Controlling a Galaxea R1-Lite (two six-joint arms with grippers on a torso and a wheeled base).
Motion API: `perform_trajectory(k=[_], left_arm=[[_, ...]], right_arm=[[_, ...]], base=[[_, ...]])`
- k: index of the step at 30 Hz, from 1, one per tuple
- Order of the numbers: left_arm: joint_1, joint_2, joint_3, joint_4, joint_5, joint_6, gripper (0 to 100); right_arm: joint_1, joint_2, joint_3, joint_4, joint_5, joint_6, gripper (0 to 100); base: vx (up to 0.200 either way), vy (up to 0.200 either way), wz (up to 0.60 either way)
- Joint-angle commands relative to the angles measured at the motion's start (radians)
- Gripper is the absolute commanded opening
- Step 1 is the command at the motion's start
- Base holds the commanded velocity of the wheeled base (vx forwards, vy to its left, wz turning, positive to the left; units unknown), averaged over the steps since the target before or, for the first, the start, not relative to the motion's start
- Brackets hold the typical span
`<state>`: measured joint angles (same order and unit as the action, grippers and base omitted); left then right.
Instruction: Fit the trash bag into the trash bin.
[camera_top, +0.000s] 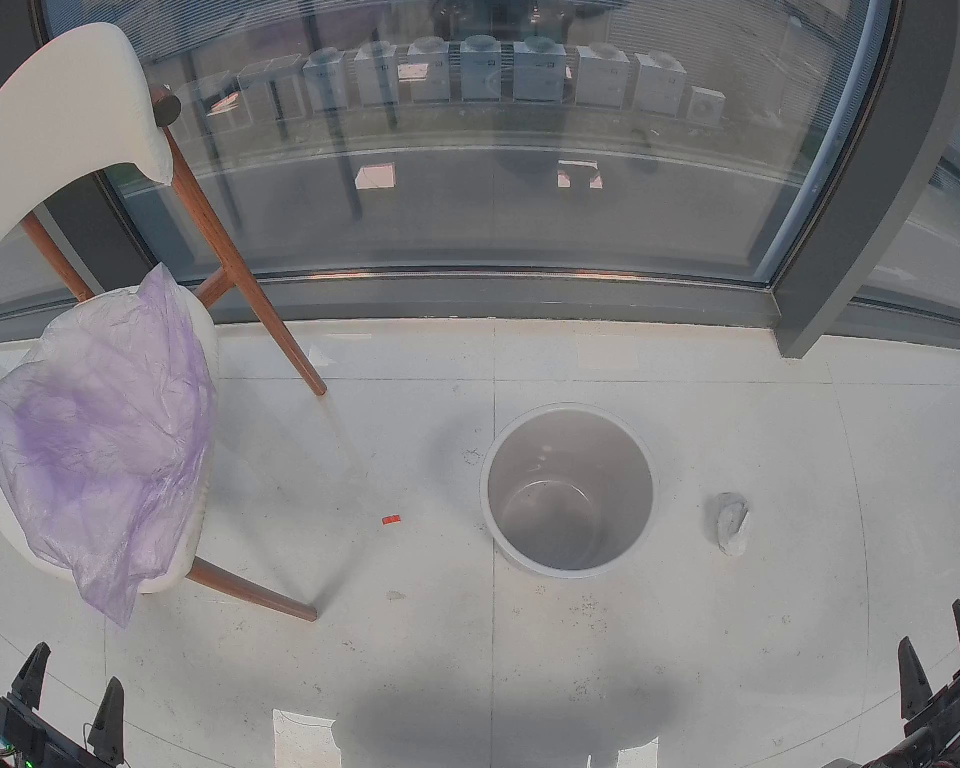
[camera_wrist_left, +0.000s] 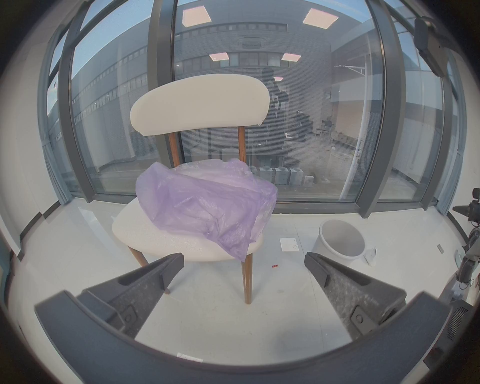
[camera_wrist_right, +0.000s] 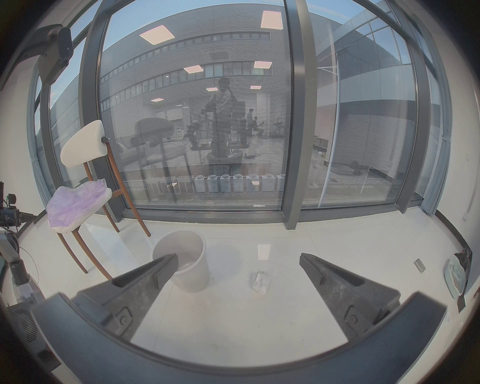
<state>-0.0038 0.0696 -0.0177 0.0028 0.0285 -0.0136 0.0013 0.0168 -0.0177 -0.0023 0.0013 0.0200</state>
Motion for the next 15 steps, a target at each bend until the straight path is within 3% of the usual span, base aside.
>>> perform_trajectory(k=[1,11,15], left_arm=[[-0.001,0.121,0.018,-0.001,0.001,0.000,100],[-0.012,0.072,0.018,-0.001,0.001,0.000,100],[-0.008,-0.040,0.018,-0.001,0.010,0.000,100]], right_arm=[[0.000,0.000,0.018,-0.001,0.000,0.000,100],[0.000,0.000,0.018,-0.001,0.000,0.000,100],[0.000,0.000,0.018,-0.001,0.000,0.000,100]], base=[[0.000,0.000,0.00],[0.000,0.000,0.00],[0.000,0.000,0.00]])
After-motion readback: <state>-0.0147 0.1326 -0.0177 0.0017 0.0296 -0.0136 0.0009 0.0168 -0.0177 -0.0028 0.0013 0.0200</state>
